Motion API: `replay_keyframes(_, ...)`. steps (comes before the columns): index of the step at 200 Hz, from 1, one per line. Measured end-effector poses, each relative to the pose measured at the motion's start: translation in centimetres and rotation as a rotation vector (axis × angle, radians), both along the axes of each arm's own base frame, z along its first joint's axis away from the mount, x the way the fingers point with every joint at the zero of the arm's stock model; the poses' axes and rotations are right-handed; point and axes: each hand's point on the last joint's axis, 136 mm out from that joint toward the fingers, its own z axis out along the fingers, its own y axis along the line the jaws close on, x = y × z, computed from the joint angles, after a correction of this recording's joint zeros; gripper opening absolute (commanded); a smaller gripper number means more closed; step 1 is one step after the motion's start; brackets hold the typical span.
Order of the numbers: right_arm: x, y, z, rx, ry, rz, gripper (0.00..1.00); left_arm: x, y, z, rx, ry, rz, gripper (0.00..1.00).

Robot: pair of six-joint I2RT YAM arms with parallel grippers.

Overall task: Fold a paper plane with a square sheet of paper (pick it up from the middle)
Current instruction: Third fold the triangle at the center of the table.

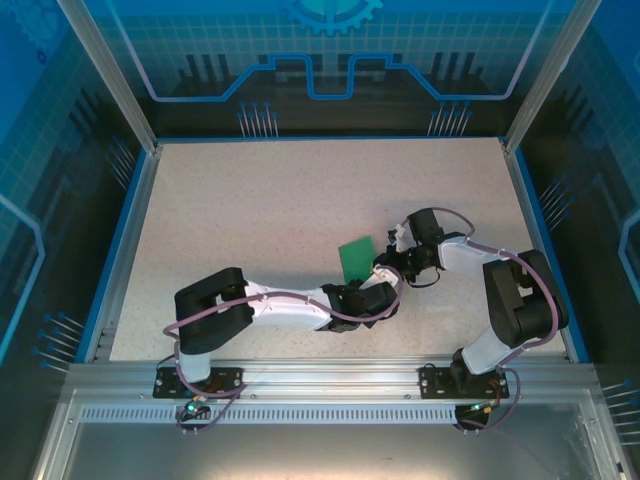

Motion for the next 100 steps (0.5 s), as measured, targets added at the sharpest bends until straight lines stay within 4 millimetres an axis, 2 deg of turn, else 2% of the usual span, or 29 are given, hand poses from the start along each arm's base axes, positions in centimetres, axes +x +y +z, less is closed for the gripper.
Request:
replay_keyframes(38,0.0,0.0,0.0,-0.001,-0.001,0.000,0.13,0.0,0.7,1.0,-0.010,-0.018,0.006,0.15)
replay_keyframes(62,0.1,0.0,0.1,0.000,-0.004,0.000,0.13,-0.2,1.1,2.0,-0.033,-0.024,0.008,0.10)
replay_keyframes(86,0.2,0.0,0.2,0.001,-0.006,0.000,0.14,-0.4,1.2,2.4,-0.047,-0.019,-0.004,0.00)
replay_keyframes(100,0.2,0.0,0.2,0.001,-0.007,0.002,0.17,-0.4,1.1,2.4,-0.051,-0.010,-0.009,0.00)
